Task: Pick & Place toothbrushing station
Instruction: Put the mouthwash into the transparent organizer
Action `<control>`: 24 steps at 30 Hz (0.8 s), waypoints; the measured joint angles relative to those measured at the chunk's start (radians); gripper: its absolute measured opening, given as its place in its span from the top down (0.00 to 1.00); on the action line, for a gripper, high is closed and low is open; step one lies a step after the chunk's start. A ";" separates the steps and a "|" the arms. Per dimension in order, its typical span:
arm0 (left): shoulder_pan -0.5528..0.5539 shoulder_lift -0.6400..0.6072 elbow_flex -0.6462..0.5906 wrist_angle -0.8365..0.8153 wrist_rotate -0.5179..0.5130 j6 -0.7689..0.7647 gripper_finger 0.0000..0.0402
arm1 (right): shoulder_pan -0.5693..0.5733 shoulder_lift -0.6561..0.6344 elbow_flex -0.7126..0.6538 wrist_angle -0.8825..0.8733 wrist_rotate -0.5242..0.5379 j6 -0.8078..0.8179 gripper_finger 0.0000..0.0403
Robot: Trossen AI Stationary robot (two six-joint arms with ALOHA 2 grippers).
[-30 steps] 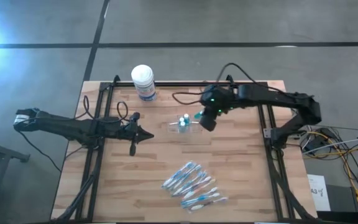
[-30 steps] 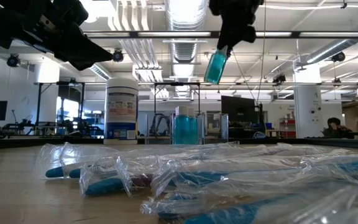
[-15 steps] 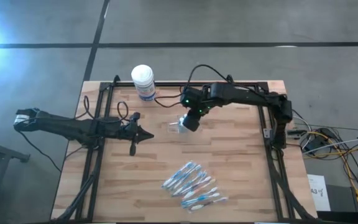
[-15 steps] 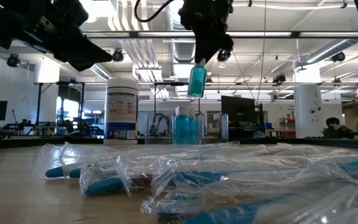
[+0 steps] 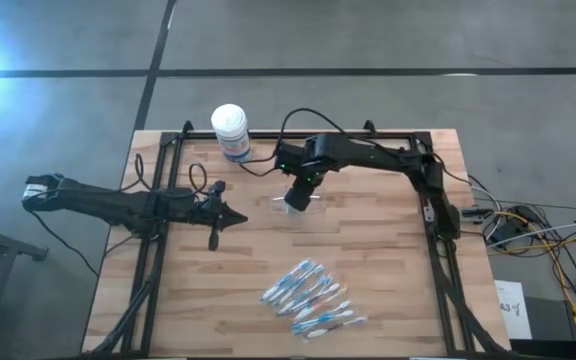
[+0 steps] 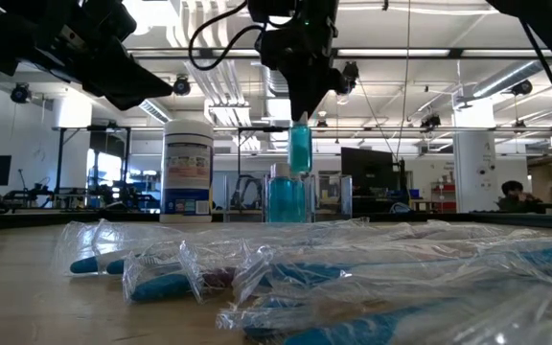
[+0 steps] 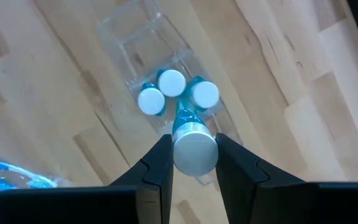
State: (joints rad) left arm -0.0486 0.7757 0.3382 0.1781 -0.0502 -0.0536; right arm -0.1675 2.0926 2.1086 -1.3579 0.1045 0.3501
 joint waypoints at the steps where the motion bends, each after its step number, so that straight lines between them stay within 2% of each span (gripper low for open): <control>1: 0.000 0.000 0.000 -0.001 0.000 0.000 0.97 | -0.001 0.001 0.000 0.002 0.000 -0.001 0.79; 24: 0.000 0.000 0.000 0.003 0.003 -0.003 0.97 | -0.008 0.004 -0.055 0.064 -0.009 0.011 0.79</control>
State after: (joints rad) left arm -0.0486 0.7757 0.3382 0.1806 -0.0475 -0.0570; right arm -0.1753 2.0968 2.0535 -1.2941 0.0952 0.3616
